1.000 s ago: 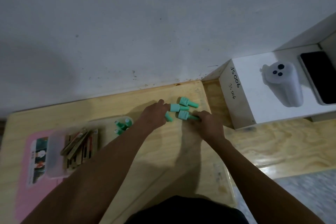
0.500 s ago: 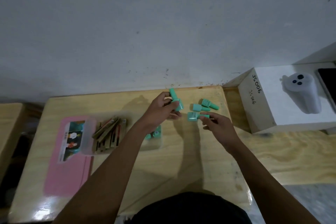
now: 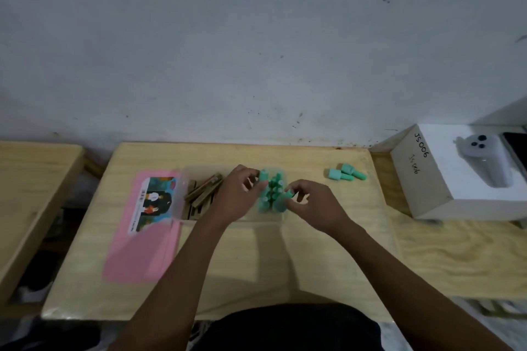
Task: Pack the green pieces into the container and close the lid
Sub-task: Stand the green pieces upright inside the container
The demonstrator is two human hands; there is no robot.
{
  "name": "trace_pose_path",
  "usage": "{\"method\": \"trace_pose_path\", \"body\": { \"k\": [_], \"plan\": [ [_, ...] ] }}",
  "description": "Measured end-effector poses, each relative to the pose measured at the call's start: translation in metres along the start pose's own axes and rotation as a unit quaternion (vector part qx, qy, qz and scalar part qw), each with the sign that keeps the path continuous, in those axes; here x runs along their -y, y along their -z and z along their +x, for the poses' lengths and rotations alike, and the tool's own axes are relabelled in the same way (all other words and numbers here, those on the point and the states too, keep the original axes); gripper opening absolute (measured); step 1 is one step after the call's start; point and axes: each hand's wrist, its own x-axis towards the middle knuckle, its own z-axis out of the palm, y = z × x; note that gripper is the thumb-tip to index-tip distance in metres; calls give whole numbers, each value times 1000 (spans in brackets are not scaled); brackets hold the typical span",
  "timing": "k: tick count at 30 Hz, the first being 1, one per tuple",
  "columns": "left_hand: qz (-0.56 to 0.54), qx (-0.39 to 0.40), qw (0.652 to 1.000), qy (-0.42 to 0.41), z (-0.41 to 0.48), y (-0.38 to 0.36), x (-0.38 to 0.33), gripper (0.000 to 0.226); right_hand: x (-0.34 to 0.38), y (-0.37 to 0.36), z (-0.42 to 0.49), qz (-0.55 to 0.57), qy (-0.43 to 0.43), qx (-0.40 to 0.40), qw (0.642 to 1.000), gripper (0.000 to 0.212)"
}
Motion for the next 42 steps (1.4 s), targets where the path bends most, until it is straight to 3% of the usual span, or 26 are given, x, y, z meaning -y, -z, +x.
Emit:
{"method": "trace_pose_path", "body": {
  "k": [6, 12, 15, 21, 27, 42],
  "plan": [
    [73, 38, 997, 2, -20, -7, 28, 28, 7, -25, -9, -230, 35, 33, 972, 24],
    [104, 60, 992, 36, -28, -23, 39, 23, 9, -41, -8, -314, 4, -2, 949, 25],
    [116, 60, 990, 57, -29, -29, 40, 16, 13, -44, -3, -326, -20, -1, 945, 26],
    [141, 53, 986, 76, -21, -39, 37, 24, 12, -49, 2, -345, -60, -4, 937, 25],
    [174, 54, 980, 82, -17, -45, 36, 22, 7, -50, 4, -313, -66, -7, 947, 23],
    [118, 31, 990, 77, -18, -47, 36, 24, 4, -50, 2, -284, -55, -11, 957, 22]
  ]
}}
